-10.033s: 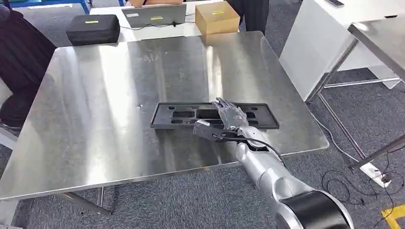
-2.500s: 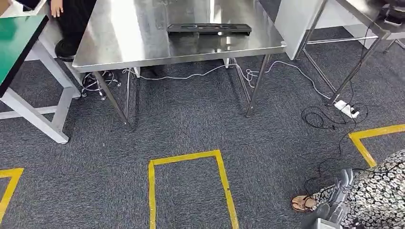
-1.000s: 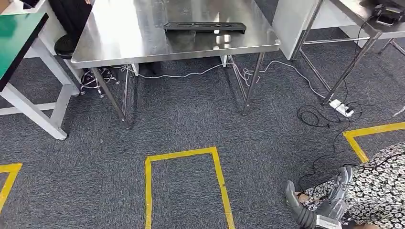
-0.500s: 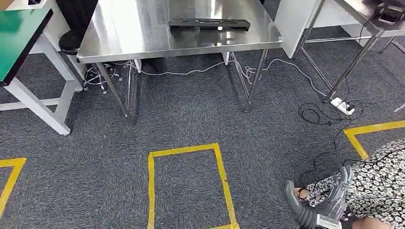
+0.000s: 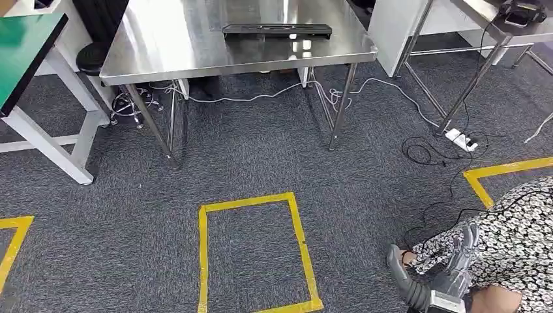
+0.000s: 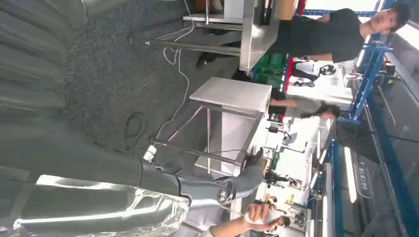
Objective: Take the parts from the cabinet and place them on the table.
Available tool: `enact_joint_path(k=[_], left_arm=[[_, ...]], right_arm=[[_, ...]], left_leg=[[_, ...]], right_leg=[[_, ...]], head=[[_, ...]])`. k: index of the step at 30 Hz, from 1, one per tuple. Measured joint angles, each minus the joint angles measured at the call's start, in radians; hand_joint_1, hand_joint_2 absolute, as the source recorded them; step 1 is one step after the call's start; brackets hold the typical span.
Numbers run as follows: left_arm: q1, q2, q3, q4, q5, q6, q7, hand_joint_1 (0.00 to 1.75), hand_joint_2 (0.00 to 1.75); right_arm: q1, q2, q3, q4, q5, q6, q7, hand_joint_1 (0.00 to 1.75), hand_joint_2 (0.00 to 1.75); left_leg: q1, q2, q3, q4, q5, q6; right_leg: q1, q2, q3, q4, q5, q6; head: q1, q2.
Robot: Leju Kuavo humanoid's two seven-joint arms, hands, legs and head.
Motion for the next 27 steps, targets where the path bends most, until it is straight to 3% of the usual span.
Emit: enact_joint_path(k=[1, 2, 3, 4, 5, 7, 9, 10, 11, 12, 14, 15, 16, 18, 19, 20, 21, 23, 24, 25, 26, 27], left_arm=[[0.0, 0.0, 0.0, 0.0, 0.0, 0.0, 0.0, 0.0, 0.0], [0.0, 0.0, 0.0, 0.0, 0.0, 0.0, 0.0, 0.0, 0.0], [-0.003, 0.001, 0.0, 0.0, 0.001, 0.0, 0.0, 0.0, 0.0], [-0.003, 0.001, 0.0, 0.0, 0.0, 0.0, -0.001, 0.0, 0.0], [-0.005, -0.002, 0.0, 0.0, 0.0, 0.001, -0.001, 0.0, 0.0], [-0.008, -0.002, 0.0, 0.0, 0.0, 0.001, -0.001, 0.0, 0.0], [-0.008, -0.002, 0.0, 0.0, -0.001, 0.001, 0.002, 0.0, 0.0], [-0.007, -0.002, 0.0, 0.0, -0.002, 0.0, 0.004, 0.0, 0.0], [-0.008, -0.002, 0.0, 0.0, -0.002, 0.0, 0.005, 0.0, 0.0], [-0.007, -0.002, 0.0, 0.0, -0.002, 0.0, 0.005, 0.0, 0.0], [-0.008, -0.003, 0.0, 0.0, -0.002, 0.0, 0.006, 0.0, 0.0], [-0.007, -0.003, 0.0, 0.0, -0.002, 0.0, 0.006, 0.0, 0.0], [-0.008, -0.003, 0.0, 0.0, -0.002, 0.0, 0.006, 0.0, 0.0], [-0.009, -0.003, 0.0, 0.0, -0.002, 0.0, 0.007, 0.0, 0.0], [-0.007, -0.003, 0.0, 0.0, -0.002, 0.0, 0.007, 0.0, 0.0], [-0.006, 0.0, 0.0, 0.0, -0.002, 0.0, 0.007, 0.0, 0.0], [-0.006, 0.0, 0.0, 0.0, -0.002, 0.001, 0.008, 0.0, 0.0], [-0.006, -0.001, 0.0, 0.0, -0.002, 0.002, 0.01, 0.0, 0.0], [-0.006, -0.001, 0.0, 0.0, -0.003, 0.003, 0.011, 0.0, 0.0], [-0.006, -0.001, 0.0, 0.0, -0.003, 0.003, 0.011, 0.0, 0.0], [-0.006, -0.001, 0.0, 0.0, -0.006, 0.006, 0.011, 0.0, 0.0], [-0.006, -0.001, 0.0, 0.0, -0.008, 0.01, 0.011, 0.0, 0.0]], right_arm=[[0.0, 0.0, 0.0, 0.0, 0.0, 0.0, 0.0, 0.0, 1.75], [0.0, 0.0, 0.0, 0.002, 0.0, 0.0, 0.0, 0.0, 1.75], [-0.001, 0.0, -0.001, 0.002, 0.0, 0.0, 0.0, 0.0, 1.75], [-0.006, 0.003, -0.002, 0.003, 0.001, 0.0, 0.002, 0.0, 1.75], [-0.006, 0.001, -0.002, 0.003, 0.001, 0.0, 0.002, 0.0, 1.75], [-0.007, 0.0, -0.002, 0.003, 0.002, 0.0, 0.002, 0.0, 1.75], [-0.007, -0.001, -0.002, 0.004, 0.002, 0.0, 0.005, 0.0, 1.75], [-0.007, -0.002, -0.002, 0.005, 0.002, 0.0, 0.006, 0.0, 1.75], [-0.007, -0.002, -0.002, 0.005, 0.001, 0.0, 0.006, 0.0, 1.75], [-0.007, -0.002, -0.003, 0.005, 0.002, 0.0, 0.006, 0.0, 1.75], [-0.01, -0.002, -0.003, 0.005, 0.002, 0.0, 0.006, 0.0, 1.75], [-0.014, -0.002, -0.003, 0.005, 0.002, 0.0, 0.006, 0.0, 1.75], [-0.012, -0.002, -0.003, 0.005, 0.002, 0.0, 0.008, 0.0, 1.75], [-0.012, -0.003, -0.005, 0.003, 0.002, 0.0, 0.008, 0.0, 1.75], [-0.012, -0.003, -0.005, 0.003, 0.002, 0.0, 0.008, 0.0, 1.75], [-0.013, -0.001, -0.005, 0.003, 0.003, 0.0, 0.008, 0.0, 1.75], [-0.014, 0.0, -0.006, 0.003, 0.005, 0.001, 0.009, 0.0, 1.75], [-0.015, 0.003, -0.006, 0.003, 0.012, 0.004, 0.012, 0.0, 1.75], [-0.015, 0.003, -0.007, 0.004, 0.015, 0.005, 0.014, 0.0, 0.0], [-0.015, 0.003, -0.008, 0.004, 0.016, 0.005, 0.015, 0.0, 0.0], [-0.015, 0.003, -0.008, 0.004, 0.017, 0.006, 0.016, 0.0, 0.0], [-0.015, 0.003, -0.008, 0.005, 0.017, 0.006, 0.018, 0.0, 0.0]], left_leg=[[0.001, 0.0, -0.003, 0.012, -0.003, -0.001], [0.002, 0.0, 0.034, -0.027, 0.028, 0.001], [0.001, -0.004, 0.194, -0.298, 0.103, 0.017], [-0.018, -0.003, 0.18, -0.3, 0.128, 0.044], [-0.007, 0.003, 0.183, -0.328, 0.155, 0.054], [-0.011, 0.005, 0.164, -0.332, 0.17, 0.07], [-0.018, 0.006, 0.144, -0.33, 0.182, 0.072], [-0.021, 0.006, 0.134, -0.328, 0.188, 0.071], [-0.023, 0.006, 0.125, -0.326, 0.195, 0.069], [-0.024, 0.006, 0.118, -0.324, 0.199, 0.067], [-0.024, 0.005, 0.106, -0.314, 0.205, 0.059], [-0.03, 0.005, 0.103, -0.309, 0.207, 0.054], [-0.032, 0.005, 0.1, -0.305, 0.205, 0.05], [-0.026, 0.005, 0.099, -0.308, 0.214, 0.036], [-0.025, 0.006, 0.097, -0.309, 0.22, 0.027], [-0.02, 0.003, 0.089, -0.297, 0.213, 0.023], [-0.018, 0.0, 0.074, -0.264, 0.171, 0.013], [-0.008, -0.001, 0.021, -0.113, 0.067, -0.003], [-0.005, -0.002, -0.005, -0.036, 0.031, -0.008], [-0.004, -0.002, -0.019, 0.018, 0.013, -0.011], [-0.002, -0.001, -0.009, 0.018, 0.02, -0.011], [0.0, -0.001, 0.027, -0.031, 0.048, -0.01]], right_leg=[[0.0, 0.0, -0.002, 0.001, 0.001, 0.001], [0.001, 0.001, -0.012, 0.007, 0.005, 0.002], [0.002, 0.002, -0.014, 0.01, 0.011, 0.011], [0.006, 0.002, -0.02, -0.004, 0.032, 0.043], [0.012, 0.001, -0.036, 0.011, 0.022, 0.047], [0.011, 0.003, -0.091, 0.122, -0.059, 0.027], [0.009, 0.003, -0.152, 0.279, -0.131, 0.023], [0.009, 0.003, -0.16, 0.316, -0.141, 0.03], [0.008, 0.003, -0.136, 0.29, -0.132, 0.037], [0.008, 0.003, -0.089, 0.221, -0.109, 0.044], [0.008, 0.001, 0.043, 0.014, -0.058, 0.05], [0.012, 0.002, 0.045, -0.011, -0.058, 0.04], [0.015, 0.001, 0.042, -0.019, -0.046, 0.036], [0.022, 0.003, 0.039, -0.014, -0.041, 0.02], [0.018, 0.003, 0.036, -0.018, -0.031, 0.011], [-0.002, 0.002, 0.037, -0.02, -0.021, 0.003], [0.001, 0.002, 0.036, -0.02, -0.016, -0.003], [0.003, 0.001, 0.025, -0.018, -0.007, -0.011], [0.005, 0.001, 0.019, -0.016, -0.004, -0.012], [0.007, 0.001, 0.014, -0.015, -0.002, -0.01], [0.007, 0.001, 0.011, -0.013, -0.001, -0.009], [0.008, 0.001, 0.01, -0.01, -0.001, -0.008]], head=[[0.0, 0.0], [0.0, 0.0], [0.0, 0.0], [0.001, 0.0], [0.006, 0.0], [0.008, 0.0], [0.012, 0.0], [0.012, 0.0], [0.013, 0.0], [0.013, 0.0], [0.013, 0.0], [0.01, 0.0], [0.011, 0.0], [0.009, 0.0], [0.011, 0.0], [0.01, 0.0], [0.006, 0.0], [0.002, 0.0], [0.001, 0.0], [0.001, 0.0], [0.001, 0.0], [0.001, 0.0]])
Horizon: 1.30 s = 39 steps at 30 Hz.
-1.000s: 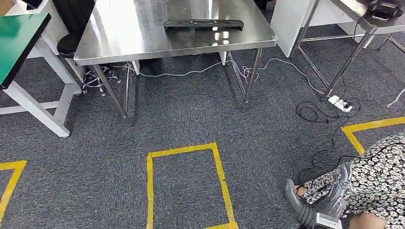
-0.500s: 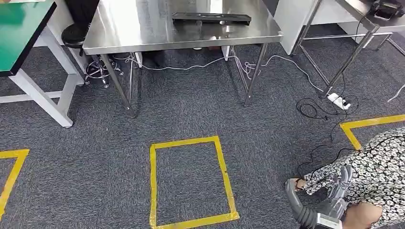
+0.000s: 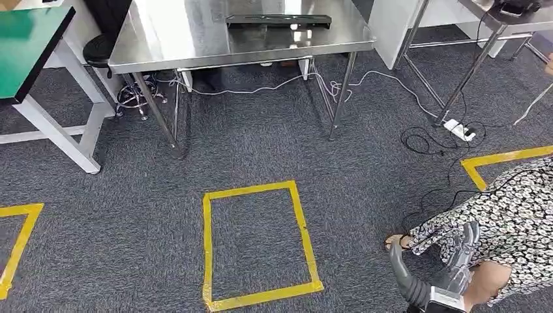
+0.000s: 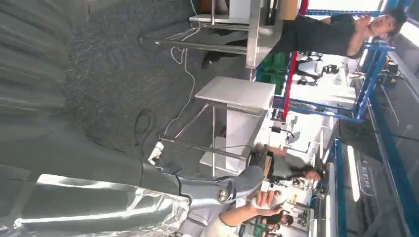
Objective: Take the parts from the cabinet and place them on the table.
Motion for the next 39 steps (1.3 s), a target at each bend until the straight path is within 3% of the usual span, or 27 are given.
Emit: enact_joint_path(k=[2, 3, 4, 7, 8, 9, 11, 12, 13, 14, 15, 17, 18, 19, 20, 22, 24, 25, 28, 29, 30, 31, 33, 34, 35, 38, 39], left_arm=[[-0.001, 0.0, 0.0, 0.0, -0.001, 0.005, 0.0, 0.0, 0.0], [-0.002, 0.002, 0.0, 0.0, -0.002, 0.006, 0.0, 0.0, 0.0], [-0.004, 0.004, 0.0, 0.0, -0.002, 0.008, 0.0, 0.0, 0.0], [-0.005, 0.004, 0.0, 0.0, -0.002, 0.013, 0.0, 0.0, 0.0], [-0.005, 0.003, 0.0, 0.0, 0.0, 0.014, -0.001, 0.0, 0.0], [-0.007, 0.0, 0.0, 0.0, 0.0, 0.015, -0.002, 0.0, 0.0], [-0.01, 0.0, 0.0, 0.0, 0.006, 0.019, -0.002, 0.0, 0.0], [-0.01, -0.001, 0.001, 0.0, 0.006, 0.023, -0.002, 0.0, 0.0], [-0.01, -0.001, 0.001, 0.0, 0.005, 0.024, -0.001, 0.0, 0.0], [-0.01, -0.002, 0.001, 0.0, 0.005, 0.025, 0.001, 0.0, 0.0], [-0.011, -0.002, 0.001, 0.0, 0.005, 0.026, 0.004, 0.0, 0.0], [-0.013, -0.006, 0.001, 0.0, 0.002, 0.028, 0.009, 0.0, 0.0], [-0.015, -0.007, 0.001, 0.0, 0.0, 0.029, 0.01, 0.0, 0.0], [-0.017, -0.007, 0.001, 0.0, -0.001, 0.03, 0.01, 0.0, 0.0], [-0.018, -0.007, 0.001, 0.0, -0.002, 0.032, 0.01, 0.0, 0.0], [-0.018, -0.007, 0.0, 0.0, -0.003, 0.033, 0.01, 0.0, 0.0], [-0.018, -0.007, 0.0, 0.0, -0.004, 0.034, 0.01, 0.0, 0.0], [-0.018, -0.007, 0.0, 0.0, -0.004, 0.034, 0.01, 0.0, 0.0], [-0.018, -0.007, 0.0, 0.0, -0.004, 0.034, 0.01, 0.0, 0.0], [-0.018, -0.007, 0.0, 0.0, -0.004, 0.034, 0.01, 0.0, 0.0], [-0.017, -0.007, 0.0, 0.0, -0.004, 0.034, 0.01, 0.0, 0.0], [-0.017, -0.007, 0.0, 0.0, -0.004, 0.035, 0.01, 0.0, 0.0], [-0.018, -0.006, 0.0, 0.0, -0.004, 0.034, 0.01, 0.0, 0.0], [-0.019, -0.003, 0.0, -0.001, -0.005, 0.034, 0.01, 0.0, 0.0], [-0.02, -0.003, 0.0, 0.0, -0.007, 0.033, 0.01, 0.0, 0.0], [-0.019, -0.002, 0.0, 0.0, -0.011, 0.032, 0.01, 0.0, 0.0], [-0.019, -0.003, 0.0, 0.0, -0.013, 0.031, 0.011, 0.0, 0.0]], right_arm=[[0.0, 0.0, 0.0, 0.0, 0.002, 0.002, 0.0, 0.0, 0.0], [0.0, 0.002, 0.0, 0.0, 0.002, 0.005, 0.0, 0.0, 0.0], [-0.001, 0.003, -0.001, 0.0, 0.003, 0.006, 0.001, 0.0, 0.0], [-0.002, 0.007, 0.0, 0.0, 0.007, 0.01, 0.003, 0.0, 0.0], [-0.002, 0.008, -0.001, -0.002, 0.008, 0.011, 0.003, 0.0, 0.0], [-0.002, 0.007, -0.001, -0.001, 0.009, 0.011, 0.003, 0.0, 0.0], [-0.005, 0.006, -0.002, 0.0, 0.011, 0.012, 0.004, 0.0, 0.0], [-0.004, 0.006, -0.003, 0.002, 0.011, 0.013, 0.005, 0.0, 0.0], [-0.004, 0.006, -0.005, 0.004, 0.01, 0.013, 0.005, 0.0, 0.0], [-0.006, 0.006, -0.008, 0.006, 0.009, 0.014, 0.005, 0.0, 0.0], [-0.01, 0.005, -0.013, 0.009, 0.007, 0.014, 0.006, 0.0, 0.0], [-0.021, 0.003, -0.019, 0.011, 0.002, 0.018, 0.008, 0.0, 0.0], [-0.025, 0.002, -0.02, 0.011, 0.001, 0.019, 0.008, 0.0, 0.0], [-0.029, 0.002, -0.02, 0.013, 0.0, 0.02, 0.011, 0.0, 0.0], [-0.026, 0.002, -0.021, 0.012, 0.0, 0.021, 0.012, 0.0, 0.0], [-0.021, 0.0, -0.027, 0.012, -0.001, 0.026, 0.013, 0.0, 0.0], [-0.019, 0.001, -0.029, 0.012, -0.001, 0.029, 0.013, 0.0, 0.0], [-0.019, 0.001, -0.03, 0.011, -0.001, 0.029, 0.013, 0.0, 0.0], [-0.018, 0.002, -0.031, 0.011, -0.001, 0.029, 0.013, 0.0, 0.0], [-0.016, 0.001, -0.032, 0.011, -0.001, 0.029, 0.013, 0.0, 0.0], [-0.015, 0.001, -0.032, 0.011, -0.001, 0.029, 0.013, 0.0, 0.0], [-0.015, 0.001, -0.032, 0.011, -0.001, 0.029, 0.013, 0.0, 0.0], [-0.015, 0.002, -0.033, 0.01, -0.006, 0.034, 0.014, 0.0, 0.0], [-0.015, 0.002, -0.033, 0.01, -0.017, 0.041, 0.015, 0.0, 0.0], [-0.015, 0.002, -0.034, 0.01, -0.021, 0.044, 0.015, 0.0, 0.0], [-0.013, 0.004, -0.034, 0.008, -0.035, 0.055, 0.015, 0.0, 0.0], [-0.011, 0.004, -0.035, 0.004, -0.038, 0.06, 0.016, 0.0, 0.0]], left_leg=[[0.0, -0.001, 0.114, -0.188, 0.077, 0.011], [-0.002, -0.004, 0.155, -0.263, 0.088, 0.022], [-0.009, -0.005, 0.16, -0.274, 0.081, 0.029], [-0.018, -0.004, 0.149, -0.275, 0.088, 0.046], [-0.017, -0.003, 0.154, -0.293, 0.1, 0.057], [-0.009, 0.005, 0.159, -0.308, 0.114, 0.063], [-0.011, 0.004, 0.146, -0.308, 0.121, 0.075], [-0.013, 0.006, 0.141, -0.308, 0.123, 0.076], [-0.015, 0.006, 0.135, -0.307, 0.125, 0.076], [-0.015, 0.006, 0.132, -0.306, 0.127, 0.074], [-0.015, 0.006, 0.13, -0.304, 0.129, 0.072], [-0.014, 0.006, 0.124, -0.291, 0.127, 0.067], [-0.015, 0.006, 0.118, -0.277, 0.121, 0.059], [-0.023, 0.005, 0.11, -0.267, 0.116, 0.051], [-0.023, 0.005, 0.106, -0.263, 0.116, 0.048], [-0.019, 0.005, 0.103, -0.263, 0.123, 0.038], [-0.009, 0.003, 0.094, -0.247, 0.11, 0.027], [-0.008, 0.003, 0.076, -0.2, 0.069, 0.022], [-0.003, 0.003, -0.024, 0.027, -0.042, 0.009], [-0.001, 0.003, -0.04, 0.067, -0.047, 0.008], [0.0, 0.003, -0.031, 0.051, -0.027, 0.01], [0.0, 0.003, 0.0, -0.005, 0.008, 0.013], [0.0, 0.002, 0.097, -0.182, 0.089, 0.028], [-0.004, -0.002, 0.13, -0.245, 0.089, 0.038], [-0.01, -0.001, 0.129, -0.249, 0.088, 0.041], [-0.018, -0.001, 0.12, -0.254, 0.095, 0.052], [-0.014, -0.001, 0.133, -0.277, 0.106, 0.048]], right_leg=[[0.001, 0.001, 0.003, 0.002, 0.0, 0.001], [0.001, 0.002, 0.004, 0.002, 0.002, 0.003], [0.013, 0.001, -0.002, 0.003, 0.006, 0.011], [0.005, 0.001, -0.007, -0.002, 0.015, 0.027], [0.015, 0.001, -0.009, -0.007, 0.016, 0.036], [0.012, 0.0, -0.023, 0.017, 0.0, 0.034], [0.009, 0.001, -0.093, 0.158, -0.079, 0.021], [0.005, 0.002, -0.132, 0.244, -0.113, 0.02], [0.002, 0.001, -0.16, 0.307, -0.131, 0.024], [-0.001, 0.001, -0.166, 0.324, -0.129, 0.031], [-0.004, 0.001, -0.144, 0.289, -0.108, 0.042], [-0.012, 0.001, -0.043, 0.11, -0.037, 0.066], [-0.018, -0.001, 0.002, 0.022, -0.022, 0.071], [-0.006, 0.004, -0.002, 0.019, -0.03, 0.06], [-0.007, 0.005, -0.002, 0.02, -0.025, 0.049], [-0.001, 0.006, -0.004, 0.025, -0.023, 0.042], [-0.017, 0.007, -0.002, 0.021, -0.014, 0.028], [-0.016, 0.007, -0.004, 0.021, -0.011, 0.018], [-0.009, 0.006, -0.012, 0.022, -0.01, 0.013], [-0.006, 0.006, -0.013, 0.022, -0.008, 0.01], [-0.005, 0.006, -0.013, 0.022, -0.008, 0.011], [-0.003, 0.007, -0.012, 0.022, -0.008, 0.011], [-0.001, 0.009, -0.006, 0.021, -0.008, 0.011], [0.0, 0.009, -0.007, 0.022, -0.007, 0.013], [0.011, 0.008, -0.013, 0.023, -0.006, 0.016], [0.005, 0.008, -0.016, 0.015, 0.003, 0.036], [0.011, 0.007, -0.014, 0.01, 0.0, 0.035]], head=[[0.0, 0.0], [0.0, 0.0], [0.002, 0.0], [-0.001, 0.0], [-0.001, 0.0], [0.001, 0.0], [0.007, 0.0], [0.006, 0.0], [0.006, 0.0], [0.007, 0.0], [0.007, 0.0], [0.007, 0.0], [0.008, 0.0], [0.008, 0.0], [0.005, 0.0], [0.006, 0.0], [0.006, 0.0], [0.003, 0.0], [0.003, 0.0], [0.004, 0.0], [0.004, 0.0], [0.003, 0.0], [0.004, 0.0], [0.005, 0.0], [0.006, 0.0], [0.003, 0.0], [0.004, 0.0]])
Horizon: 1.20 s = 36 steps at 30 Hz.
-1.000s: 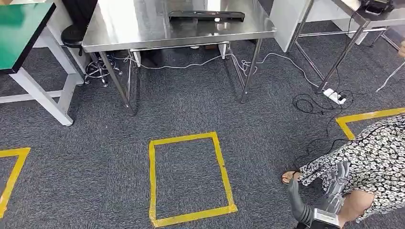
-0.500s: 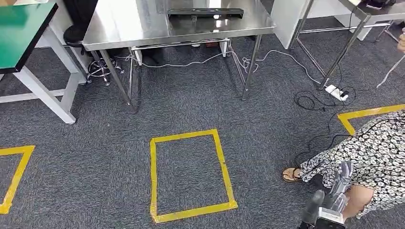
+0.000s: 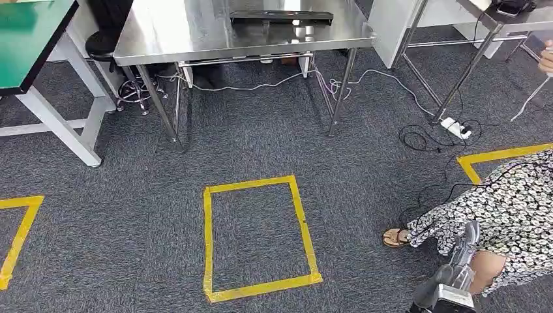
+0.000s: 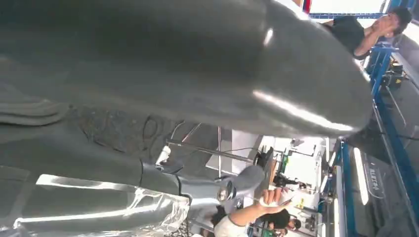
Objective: Take the parts from the cabinet and place them on the table.
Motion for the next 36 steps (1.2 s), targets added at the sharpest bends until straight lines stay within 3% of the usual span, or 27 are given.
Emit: enact_joint_path(k=[1, 5, 11, 12, 13, 15, 16, 17, 19, 20, 21, 22, 23, 24, 25, 26, 27, 29, 30, 31, 32, 33, 34, 35, 36], left_arm=[[-0.001, 0.0, 0.0, 0.0, 0.0, -0.002, 0.0, 0.0, 0.0], [0.0, 0.0, 0.0, 0.0, -0.001, -0.005, 0.002, 0.0, 0.0], [0.0, -0.001, 0.0, 0.0, -0.002, -0.005, 0.004, 0.0, 0.0], [0.0, -0.001, 0.0, 0.0, -0.002, -0.005, 0.004, 0.0, 0.0], [-0.001, 0.0, 0.0, 0.0, -0.002, -0.005, 0.004, 0.0, 0.0], [-0.001, 0.001, 0.0, 0.0, -0.002, -0.005, 0.004, 0.0, 0.0], [-0.001, 0.0, 0.0, 0.0, -0.002, -0.005, 0.003, 0.0, 0.0], [-0.001, -0.002, 0.0, 0.0, -0.002, -0.005, 0.003, 0.0, 0.0], [-0.001, -0.002, 0.0, 0.0, -0.001, -0.005, 0.003, 0.0, 0.0], [-0.001, -0.002, 0.0, 0.0, -0.001, -0.005, 0.003, 0.0, 0.0], [-0.001, -0.002, 0.0, 0.0, -0.001, -0.004, 0.003, 0.0, 0.0], [-0.001, -0.002, 0.0, 0.0, -0.001, -0.002, 0.003, 0.0, 0.0], [-0.001, -0.002, 0.0, 0.0, -0.001, -0.002, 0.003, 0.0, 0.0], [-0.001, -0.004, 0.0, 0.0, -0.001, -0.002, 0.003, 0.0, 0.0], [-0.001, -0.005, 0.0, 0.0, -0.001, 0.001, 0.003, 0.0, 0.0], [-0.001, -0.003, 0.0, 0.0, -0.001, 0.003, 0.003, 0.0, 0.0], [0.0, -0.004, 0.0, 0.0, -0.001, 0.004, 0.004, 0.0, 0.0], [-0.002, -0.004, 0.0, 0.0, -0.002, 0.008, 0.006, 0.0, 0.0], [-0.003, -0.004, 0.0, 0.0, -0.002, 0.011, 0.008, 0.0, 0.0], [-0.003, -0.003, 0.0, 0.0, -0.002, 0.011, 0.008, 0.0, 0.0], [-0.003, -0.002, 0.0, 0.0, -0.002, 0.012, 0.009, 0.0, 0.0], [-0.003, -0.002, 0.0, 0.0, -0.002, 0.012, 0.01, 0.0, 0.0], [-0.003, -0.002, 0.0, 0.0, -0.002, 0.012, 0.01, 0.0, 0.0], [-0.002, -0.002, 0.0, 0.0, -0.002, 0.012, 0.011, 0.0, 0.0], [-0.002, -0.002, 0.0, 0.0, -0.002, 0.012, 0.012, 0.0, 0.0]], right_arm=[[0.001, 0.0, -0.002, -0.003, -0.001, 0.003, -0.001, 0.0, 0.0], [0.006, 0.0, -0.009, -0.005, -0.018, 0.018, 0.001, 0.0, 0.0], [0.009, 0.0, -0.011, -0.005, -0.018, 0.023, 0.001, 0.0, 0.0], [0.009, 0.0, -0.011, -0.005, -0.018, 0.023, 0.001, 0.0, 0.0], [0.009, 0.001, -0.011, -0.005, -0.018, 0.023, 0.001, 0.0, 0.0], [0.009, 0.003, -0.012, -0.008, -0.018, 0.024, 0.001, 0.0, 0.0], [0.01, 0.002, -0.013, -0.01, -0.018, 0.025, 0.001, 0.0, 0.0], [0.01, 0.002, -0.014, -0.011, -0.018, 0.026, 0.001, 0.0, 0.0], [0.012, 0.002, -0.017, -0.01, -0.022, 0.034, 0.001, 0.0, 0.0], [0.014, 0.002, -0.018, -0.01, -0.023, 0.036, 0.001, 0.0, 0.0], [0.016, 0.002, -0.018, -0.009, -0.025, 0.039, 0.001, 0.0, 0.0], [0.015, 0.002, -0.018, -0.009, -0.026, 0.042, 0.001, 0.0, 0.0], [0.015, 0.002, -0.018, -0.009, -0.027, 0.042, 0.001, 0.0, 0.0], [0.014, 0.002, -0.019, -0.009, -0.03, 0.042, 0.0, 0.0, 0.0], [0.013, 0.001, -0.02, -0.009, -0.031, 0.042, 0.0, 0.0, 0.0], [0.01, 0.002, -0.021, -0.009, -0.031, 0.042, -0.001, 0.0, 0.0], [0.01, 0.003, -0.021, -0.008, -0.032, 0.042, -0.001, 0.0, 0.0], [0.009, 0.002, -0.023, -0.008, -0.034, 0.042, -0.002, 0.0, 0.0], [0.01, 0.001, -0.024, -0.007, -0.034, 0.042, -0.002, 0.0, 0.0], [0.009, 0.002, -0.024, -0.007, -0.034, 0.042, -0.002, 0.0, 0.0], [0.009, 0.001, -0.025, -0.006, -0.034, 0.042, -0.002, 0.0, 0.0], [0.009, 0.001, -0.026, -0.005, -0.035, 0.042, -0.003, 0.0, 0.0], [0.01, 0.001, -0.026, -0.004, -0.035, 0.042, -0.003, 0.0, 0.0], [0.01, 0.001, -0.026, -0.002, -0.035, 0.042, -0.003, 0.0, 0.0], [0.01, 0.001, -0.026, 0.001, -0.035, 0.042, -0.003, 0.0, 0.0]], left_leg=[[0.0, 0.0, 0.001, -0.012, 0.008, -0.029], [-0.017, -0.002, -0.008, -0.01, 0.012, -0.014], [-0.026, -0.002, -0.013, -0.009, 0.016, -0.001], [-0.03, -0.002, -0.015, -0.006, 0.014, 0.003], [-0.035, 0.0, -0.018, 0.0, 0.011, 0.015], [-0.027, 0.001, -0.016, -0.012, 0.02, 0.03], [-0.016, 0.008, -0.011, -0.022, 0.029, 0.036], [-0.015, 0.01, -0.012, -0.025, 0.031, 0.041], [-0.015, 0.016, -0.018, -0.024, 0.032, 0.045], [-0.016, 0.02, -0.022, -0.023, 0.033, 0.044], [-0.017, 0.024, -0.023, -0.023, 0.034, 0.042], [-0.017, 0.03, -0.024, -0.023, 0.035, 0.041], [-0.016, 0.034, -0.023, -0.022, 0.034, 0.039], [-0.015, 0.04, -0.023, -0.018, 0.033, 0.035], [-0.014, 0.046, -0.023, -0.011, 0.029, 0.027], [-0.023, 0.051, -0.025, -0.001, 0.021, 0.017], [-0.022, 0.056, -0.026, 0.003, 0.017, 0.01], [-0.017, 0.072, -0.021, 0.003, 0.017, -0.001], [-0.014, 0.082, -0.019, 0.005, 0.014, -0.006], [-0.008, 0.073, -0.024, 0.015, 0.005, -0.013], [-0.003, 0.042, -0.032, 0.045, -0.026, -0.021], [0.0, 0.018, -0.06, 0.117, -0.076, -0.028], [0.003, 0.008, -0.098, 0.206, -0.12, -0.033], [0.006, 0.006, -0.133, 0.286, -0.148, -0.038], [0.007, 0.006, -0.15, 0.32, -0.152, -0.039]], right_leg=[[0.004, -0.002, 0.0, -0.016, 0.006, -0.019], [0.0, -0.002, -0.002, -0.017, 0.018, -0.004], [-0.009, -0.002, -0.007, -0.018, 0.022, 0.003], [-0.011, -0.002, -0.005, -0.021, 0.026, 0.009], [-0.025, -0.002, -0.006, -0.028, 0.03, 0.025], [-0.022, 0.0, -0.007, -0.031, 0.032, 0.035], [-0.021, -0.002, -0.016, -0.009, 0.02, 0.033], [-0.018, -0.003, -0.043, 0.043, -0.017, 0.022], [-0.018, -0.002, -0.124, 0.213, -0.097, 0.007], [-0.018, -0.003, -0.163, 0.296, -0.126, 0.007], [-0.018, -0.003, -0.175, 0.326, -0.129, 0.013], [-0.018, -0.003, -0.159, 0.302, -0.116, 0.019], [-0.019, -0.006, -0.123, 0.241, -0.09, 0.026], [-0.02, -0.017, -0.065, 0.136, -0.053, 0.035], [-0.022, -0.044, -0.006, 0.034, -0.023, 0.039], [-0.018, -0.073, 0.004, -0.006, -0.02, 0.032], [-0.018, -0.054, 0.014, -0.005, -0.014, 0.022], [-0.01, -0.037, 0.0, -0.001, -0.014, 0.01], [-0.015, -0.028, 0.001, -0.003, -0.011, 0.002], [-0.028, -0.017, 0.013, -0.004, -0.008, -0.003], [-0.027, -0.009, 0.012, -0.004, -0.004, -0.01], [-0.025, -0.002, 0.012, -0.004, -0.002, -0.015], [-0.023, 0.009, 0.01, -0.003, -0.002, -0.015], [-0.02, 0.021, 0.01, -0.002, -0.002, -0.015], [-0.017, 0.031, 0.01, -0.001, -0.002, -0.015]], head=[[0.011, 0.0], [0.011, 0.0], [0.012, 0.0], [0.012, 0.0], [0.009, 0.0], [0.01, 0.0], [0.009, 0.0], [0.011, 0.0], [0.015, 0.0], [0.015, 0.0], [0.015, 0.0], [0.014, 0.0], [0.016, 0.0], [0.014, 0.0], [0.016, 0.0], [0.018, 0.0], [0.013, 0.0], [0.012, 0.0], [0.011, 0.0], [0.011, 0.0], [0.009, 0.0], [0.008, 0.0], [0.008, 0.0], [0.008, 0.0], [0.009, 0.0]])
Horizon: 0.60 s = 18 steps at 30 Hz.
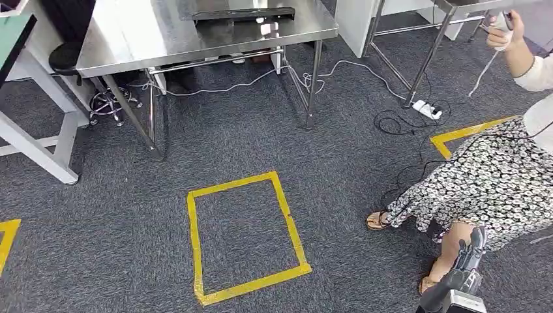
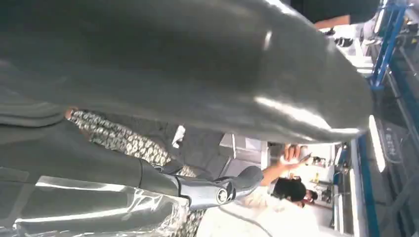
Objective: Take the parts from the cabinet and place them on the table.
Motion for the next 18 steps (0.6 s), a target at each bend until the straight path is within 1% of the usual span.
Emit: enact_joint_path(k=[1, 2, 3, 4, 5, 6, 7, 8, 9, 10, 11, 12, 13, 14, 15, 16, 17, 18], left_arm=[[0.0, 0.0, 0.0, 0.0, 0.0, 0.0, 0.0, 0.0, 0.0], [0.0, 0.0, 0.0, 0.0, 0.0, -0.002, 0.0, 0.0, 0.0], [0.0, 0.0, 0.0, 0.0, -0.001, -0.005, 0.0, 0.0, 0.0], [0.0, 0.0, 0.0, 0.0, -0.002, -0.007, 0.0, 0.0, 0.0], [0.0, 0.005, 0.0, 0.0, -0.003, -0.008, 0.0, 0.0, 0.0], [0.001, 0.006, 0.0, 0.001, -0.004, -0.008, 0.0, 0.0, 0.0], [0.002, 0.006, 0.0, 0.001, -0.007, -0.008, 0.0, 0.0, 0.0], [0.001, 0.006, 0.0, 0.001, -0.007, -0.008, 0.001, 0.0, 0.0], [-0.001, 0.007, 0.0, 0.001, -0.007, -0.008, 0.001, 0.0, 0.0], [-0.003, 0.006, 0.0, 0.001, -0.007, -0.008, 0.001, 0.0, 0.0], [-0.006, 0.005, 0.0, 0.001, -0.007, -0.008, 0.0, 0.0, 0.0], [-0.004, 0.005, 0.0, 0.001, -0.008, -0.008, 0.0, 0.0, 0.0], [-0.004, 0.005, 0.0, 0.001, -0.008, -0.008, 0.002, 0.0, 0.0], [-0.003, 0.005, 0.0, 0.001, -0.008, -0.008, 0.001, 0.0, 0.0], [-0.003, 0.005, 0.0, 0.001, -0.008, -0.008, 0.002, 0.0, 0.0], [-0.003, 0.005, 0.0, 0.001, -0.008, -0.008, 0.002, 0.0, 0.0], [-0.003, 0.005, 0.0, 0.001, -0.008, -0.008, 0.003, 0.0, 0.0], [-0.003, 0.004, 0.0, 0.001, -0.008, -0.008, 0.003, 0.0, 0.0]], right_arm=[[0.0, 0.0, 0.0, 0.003, 0.0, 0.0, 0.0, 0.0, 0.0], [0.0, -0.001, 0.0, 0.005, 0.0, 0.0, 0.0, 0.0, 0.0], [-0.001, -0.001, 0.0, 0.005, 0.0, 0.0, 0.0, 0.0, 0.0], [-0.002, -0.001, 0.0, 0.005, 0.0, -0.001, 0.0, 0.0, 0.0], [-0.003, -0.001, 0.0, 0.005, 0.0, -0.002, -0.001, 0.0, 0.0], [-0.006, 0.0, -0.001, 0.006, -0.001, -0.003, -0.001, 0.0, 0.0], [-0.009, -0.001, -0.001, 0.006, -0.002, -0.004, 0.0, 0.0, 0.0], [-0.006, 0.001, 0.0, 0.006, -0.002, -0.004, 0.0, 0.0, 0.0], [-0.006, 0.002, 0.0, 0.006, -0.002, -0.005, 0.0, 0.0, 0.0], [-0.006, 0.001, -0.001, 0.004, -0.002, -0.005, -0.001, 0.0, 0.0], [-0.005, -0.001, -0.004, 0.005, -0.003, -0.006, -0.001, 0.0, 0.0], [-0.011, -0.002, -0.007, 0.005, -0.003, -0.007, -0.001, 0.0, 0.0], [-0.015, -0.002, -0.008, 0.005, -0.003, -0.007, 0.0, 0.0, 0.0], [-0.015, -0.002, -0.008, 0.005, -0.003, -0.007, -0.001, 0.0, 0.0], [-0.013, -0.002, -0.008, 0.006, -0.004, -0.008, 0.0, 0.0, 0.0], [-0.012, -0.002, -0.008, 0.007, -0.005, -0.008, 0.0, 0.0, 0.0], [-0.011, -0.003, -0.008, 0.007, -0.006, -0.008, 0.0, 0.0, 0.0], [-0.012, -0.003, -0.008, 0.007, -0.006, -0.008, 0.0, 0.0, 0.0]], left_leg=[[0.001, 0.0, 0.0, -0.005, 0.017, 0.002], [0.001, -0.002, 0.017, -0.05, 0.052, 0.006], [0.0, -0.01, 0.051, -0.129, 0.102, 0.012], [0.0, -0.033, 0.091, -0.219, 0.151, 0.022], [0.001, -0.098, 0.12, -0.282, 0.166, 0.037], [0.005, -0.122, 0.12, -0.286, 0.164, 0.044], [-0.003, -0.108, 0.12, -0.29, 0.164, 0.045], [-0.006, -0.097, 0.121, -0.291, 0.162, 0.048], [-0.007, -0.084, 0.124, -0.299, 0.162, 0.05], [-0.003, -0.063, 0.134, -0.324, 0.17, 0.054], [0.0, -0.047, 0.143, -0.345, 0.181, 0.055], [0.002, -0.035, 0.145, -0.355, 0.184, 0.066], [0.001, -0.02, 0.145, -0.354, 0.184, 0.067], [-0.002, -0.001, 0.143, -0.354, 0.184, 0.067], [-0.004, 0.014, 0.14, -0.354, 0.184, 0.066], [-0.004, 0.03, 0.14, -0.354, 0.184, 0.066], [-0.004, 0.045, 0.14, -0.353, 0.184, 0.065], [-0.004, 0.059, 0.14, -0.352, 0.183, 0.063]], right_leg=[[0.002, 0.013, 0.001, 0.001, 0.0, 0.0], [0.003, 0.027, 0.002, 0.003, 0.0, 0.0], [0.004, 0.042, 0.003, 0.003, 0.0, 0.0], [0.007, 0.056, 0.005, 0.003, 0.0, 0.0], [0.001, 0.067, 0.004, 0.001, 0.0, 0.001], [0.011, 0.075, -0.005, 0.004, 0.002, 0.005], [-0.002, 0.087, -0.012, 0.004, 0.004, 0.008], [-0.004, 0.101, -0.015, 0.003, 0.007, 0.013], [-0.004, 0.112, -0.018, -0.002, 0.012, 0.021], [0.01, 0.116, -0.032, -0.008, 0.015, 0.028], [0.009, 0.055, -0.038, 0.018, 0.003, 0.022], [0.012, 0.007, -0.062, 0.07, -0.026, 0.015], [0.01, -0.013, -0.105, 0.15, -0.063, 0.011], [0.007, -0.021, -0.15, 0.235, -0.096, 0.01], [0.004, -0.024, -0.183, 0.303, -0.115, 0.015], [0.002, -0.026, -0.191, 0.322, -0.114, 0.022], [0.0, -0.029, -0.172, 0.288, -0.097, 0.033], [-0.002, -0.035, -0.132, 0.219, -0.069, 0.043]], head=[[0.0, 0.0], [0.0, 0.0], [0.0, 0.0], [-0.001, 0.0], [0.002, 0.0], [0.009, 0.0], [0.003, 0.0], [-0.007, 0.0], [-0.006, 0.0], [-0.005, 0.0], [-0.004, 0.0], [0.003, 0.0], [0.006, 0.0], [0.01, 0.0], [0.01, 0.0], [0.011, 0.0], [0.01, 0.0], [0.011, 0.0]])
